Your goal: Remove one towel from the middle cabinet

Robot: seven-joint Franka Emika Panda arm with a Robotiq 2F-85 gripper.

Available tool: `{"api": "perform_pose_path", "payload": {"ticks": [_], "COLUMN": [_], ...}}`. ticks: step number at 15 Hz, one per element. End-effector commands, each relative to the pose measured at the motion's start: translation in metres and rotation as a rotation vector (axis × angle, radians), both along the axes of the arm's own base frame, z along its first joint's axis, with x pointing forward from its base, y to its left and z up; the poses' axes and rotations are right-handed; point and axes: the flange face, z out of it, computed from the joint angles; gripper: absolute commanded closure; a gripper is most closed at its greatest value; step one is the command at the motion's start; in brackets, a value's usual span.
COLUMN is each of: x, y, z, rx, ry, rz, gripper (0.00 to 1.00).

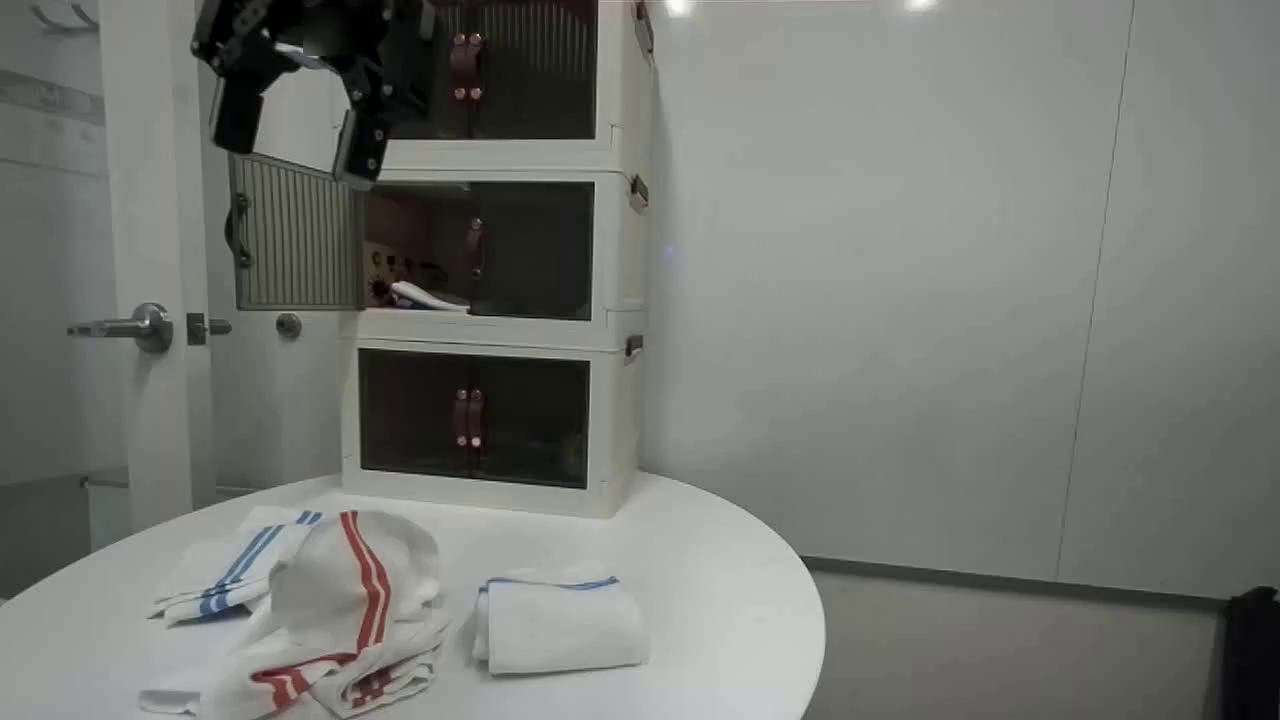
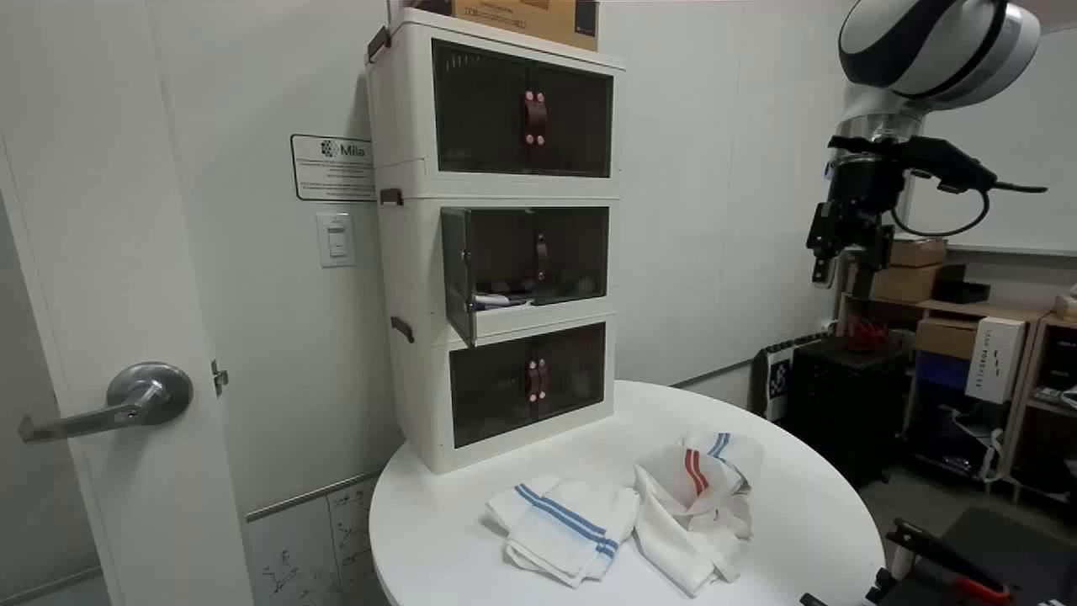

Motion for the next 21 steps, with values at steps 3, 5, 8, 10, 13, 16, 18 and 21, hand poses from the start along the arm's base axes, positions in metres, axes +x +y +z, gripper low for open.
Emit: {"api": "perform_pose_path", "payload": {"ticks": [3,5,8,10,13,16,18,21], "x": [0.000,0.008,0.040,0.070,0.120,0.172,0.202,0.237], "y": [0.000,0.016,0.059,0.098,0.153,0.179,0.185,0.188], "z": [0.000,-0.006,-0.011,-0.009,0.001,0.018,0.027,0.029], "rx": [0.000,-0.011,-0.043,-0.091,-0.178,-0.206,-0.223,-0.226], "ry": [0.001,0.007,0.011,0.007,-0.051,-0.204,-0.311,-0.424], "rz": [0.000,0.020,0.141,0.238,0.361,0.362,0.338,0.334], "gripper": [0.00,0.00,0.00,0.00,0.00,0.00,0.00,0.00]}}
